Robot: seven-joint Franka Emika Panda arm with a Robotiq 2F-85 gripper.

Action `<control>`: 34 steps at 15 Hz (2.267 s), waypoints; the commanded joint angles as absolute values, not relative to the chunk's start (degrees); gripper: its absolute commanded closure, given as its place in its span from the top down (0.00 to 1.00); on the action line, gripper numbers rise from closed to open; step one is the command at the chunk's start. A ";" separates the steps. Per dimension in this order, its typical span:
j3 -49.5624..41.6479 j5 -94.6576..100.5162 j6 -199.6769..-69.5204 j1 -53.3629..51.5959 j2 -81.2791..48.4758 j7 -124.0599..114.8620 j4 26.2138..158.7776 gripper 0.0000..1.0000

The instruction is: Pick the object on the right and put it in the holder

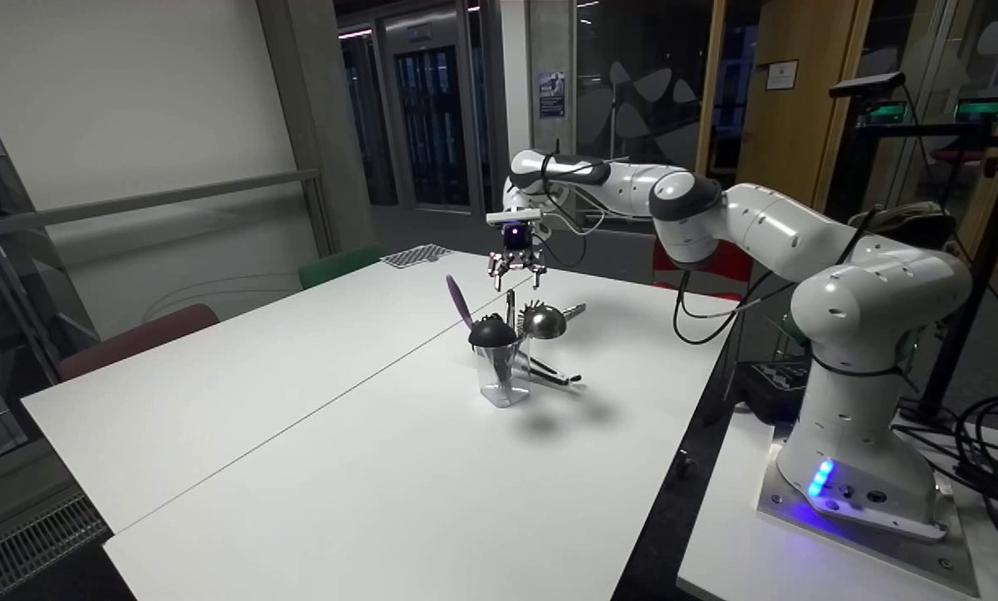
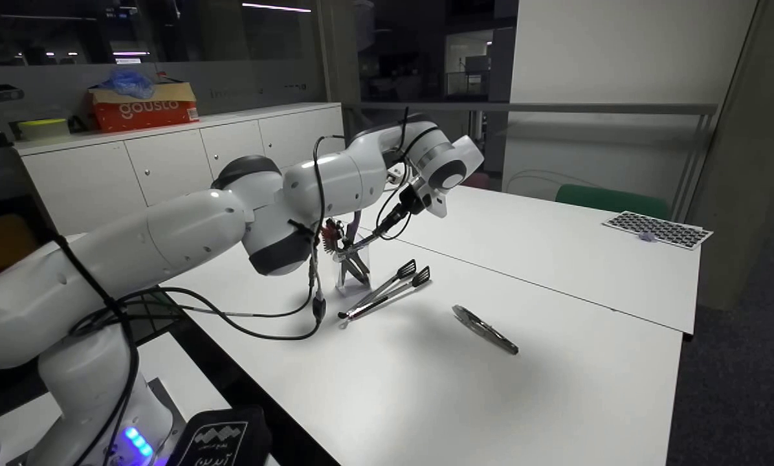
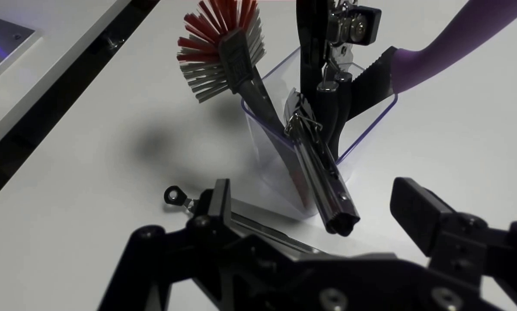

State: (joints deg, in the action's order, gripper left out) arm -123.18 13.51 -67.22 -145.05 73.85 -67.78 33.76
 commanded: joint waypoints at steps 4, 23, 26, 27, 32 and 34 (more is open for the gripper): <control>-123.76 13.13 -64.35 -146.68 74.58 -68.88 30.37 1.00; -124.98 13.13 -62.92 -146.90 75.04 -69.21 29.80 0.87; -124.94 13.11 -62.93 -146.93 75.29 -69.27 29.69 0.87; -124.92 13.11 -62.93 -146.94 75.38 -69.29 29.63 0.87; -124.88 13.14 -62.97 -147.01 75.43 -69.35 29.52 0.81; -124.85 13.14 -63.00 -147.06 75.37 -69.34 29.53 0.80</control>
